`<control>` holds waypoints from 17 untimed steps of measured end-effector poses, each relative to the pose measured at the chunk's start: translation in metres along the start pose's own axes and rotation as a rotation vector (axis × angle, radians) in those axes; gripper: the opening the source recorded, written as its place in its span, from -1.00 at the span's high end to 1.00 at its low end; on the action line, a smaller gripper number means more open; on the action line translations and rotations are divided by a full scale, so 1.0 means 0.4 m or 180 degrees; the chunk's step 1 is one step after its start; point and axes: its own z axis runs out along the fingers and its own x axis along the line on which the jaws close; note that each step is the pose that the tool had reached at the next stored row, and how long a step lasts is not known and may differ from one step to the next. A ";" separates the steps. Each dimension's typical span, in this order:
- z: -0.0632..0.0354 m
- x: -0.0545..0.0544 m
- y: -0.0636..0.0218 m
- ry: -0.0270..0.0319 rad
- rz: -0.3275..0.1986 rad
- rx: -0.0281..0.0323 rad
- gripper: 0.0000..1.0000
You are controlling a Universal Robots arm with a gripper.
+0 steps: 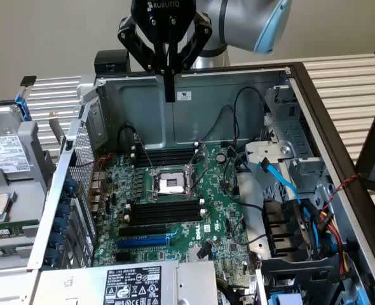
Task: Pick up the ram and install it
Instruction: 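Reach for the ram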
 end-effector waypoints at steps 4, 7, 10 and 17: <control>0.000 0.000 0.000 0.0000 0.0000 0.0000 0.79; 0.000 0.000 0.000 0.0000 0.0000 0.0000 0.79; 0.000 0.000 0.000 0.0000 0.0000 0.0000 0.79; 0.000 0.021 -0.002 0.0000 0.0000 0.0000 0.79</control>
